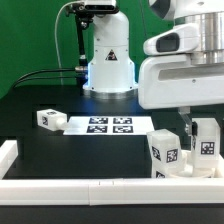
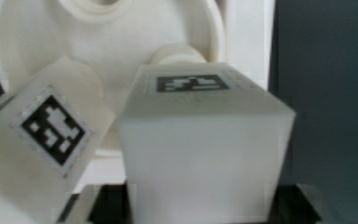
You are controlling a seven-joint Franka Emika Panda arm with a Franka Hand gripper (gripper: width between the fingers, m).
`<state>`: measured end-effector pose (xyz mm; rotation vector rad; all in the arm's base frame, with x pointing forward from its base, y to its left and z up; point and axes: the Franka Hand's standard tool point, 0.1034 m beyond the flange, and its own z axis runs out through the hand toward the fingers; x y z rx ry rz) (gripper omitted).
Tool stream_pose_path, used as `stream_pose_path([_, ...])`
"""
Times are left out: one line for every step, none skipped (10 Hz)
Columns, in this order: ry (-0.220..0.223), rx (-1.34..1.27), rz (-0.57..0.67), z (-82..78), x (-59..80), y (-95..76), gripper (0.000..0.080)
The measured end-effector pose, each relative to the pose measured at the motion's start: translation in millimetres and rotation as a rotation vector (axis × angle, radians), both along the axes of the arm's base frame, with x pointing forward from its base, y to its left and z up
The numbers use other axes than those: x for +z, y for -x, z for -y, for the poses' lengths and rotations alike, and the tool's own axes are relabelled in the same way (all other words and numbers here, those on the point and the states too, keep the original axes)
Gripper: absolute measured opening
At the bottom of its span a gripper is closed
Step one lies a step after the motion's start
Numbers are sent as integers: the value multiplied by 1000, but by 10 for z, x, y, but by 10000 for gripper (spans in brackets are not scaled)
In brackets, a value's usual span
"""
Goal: Assemble stool
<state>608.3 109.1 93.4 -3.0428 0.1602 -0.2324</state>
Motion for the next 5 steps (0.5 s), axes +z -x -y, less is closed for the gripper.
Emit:
stream_pose_path([-13,-53,-4,-9,-5,0,333])
stream_pose_path([-26,-129,-15,-10,-21,14,333])
stream_pose_path([-41,-206,-23,4,-28,17,333])
stream_pose_path([-68,-363,-41,11,-37,31,333])
stream_pose_path([-90,-510,-61,18,-42,42,333])
